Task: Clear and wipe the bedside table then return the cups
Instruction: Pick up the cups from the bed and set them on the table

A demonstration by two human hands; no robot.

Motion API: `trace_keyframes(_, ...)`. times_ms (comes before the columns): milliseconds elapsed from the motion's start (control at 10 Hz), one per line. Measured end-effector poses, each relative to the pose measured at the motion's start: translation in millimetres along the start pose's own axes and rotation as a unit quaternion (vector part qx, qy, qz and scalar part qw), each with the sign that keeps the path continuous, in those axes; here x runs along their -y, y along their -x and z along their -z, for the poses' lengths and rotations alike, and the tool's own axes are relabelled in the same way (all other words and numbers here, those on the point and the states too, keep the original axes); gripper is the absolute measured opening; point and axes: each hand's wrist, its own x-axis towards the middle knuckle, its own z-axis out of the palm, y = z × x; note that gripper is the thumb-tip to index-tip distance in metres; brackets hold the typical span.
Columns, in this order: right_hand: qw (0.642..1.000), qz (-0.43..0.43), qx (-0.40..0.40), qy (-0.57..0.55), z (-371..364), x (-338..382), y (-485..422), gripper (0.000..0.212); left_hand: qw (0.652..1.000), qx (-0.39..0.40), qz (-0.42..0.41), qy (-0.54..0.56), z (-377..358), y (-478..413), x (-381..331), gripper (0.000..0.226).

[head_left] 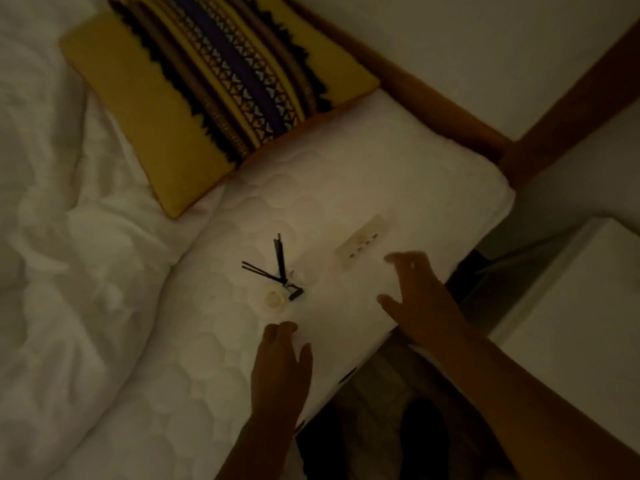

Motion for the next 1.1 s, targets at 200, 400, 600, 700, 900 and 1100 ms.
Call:
trace_keyframes(200, 0.991, 0.062, -0.070, 0.091, -1.1, 21.6, -58.0, 0.077, 0.995, -0.058, -0.060, 0.060, 18.3, -56.7, 21.0, 0.081)
trace_keyframes(400, 0.984, 0.080, -0.004, 0.158, -16.3, 21.6, -89.1, 0.035, 0.970, -0.055, -0.213, 0.106, 17.5, -99.1, 2.4, 0.036)
trace_keyframes(600, 0.991, 0.007, -0.088, 0.106, -9.0, 7.8, -64.7, 0.024, 0.954, 0.024, -0.231, 0.190, 15.1, -106.8, -21.2, 0.040)
trace_keyframes(700, 0.989, -0.055, -0.123, 0.056, 6.5, -25.3, -29.1, 0.023, 0.945, 0.083, -0.250, 0.193, 1.7, -94.5, -56.1, 0.044)
trace_keyframes(900, 0.955, -0.198, -0.218, 0.021, 46.5, -129.5, 80.8, 0.022, 0.906, 0.223, -0.299, 0.199, -57.9, -44.8, -159.4, 0.046)
trace_keyframes(1100, 0.902, -0.325, -0.281, 0.048, 86.7, -235.0, 188.2, 0.019, 0.890, 0.302, -0.320, 0.118, -146.4, 42.3, -263.7, 0.066)
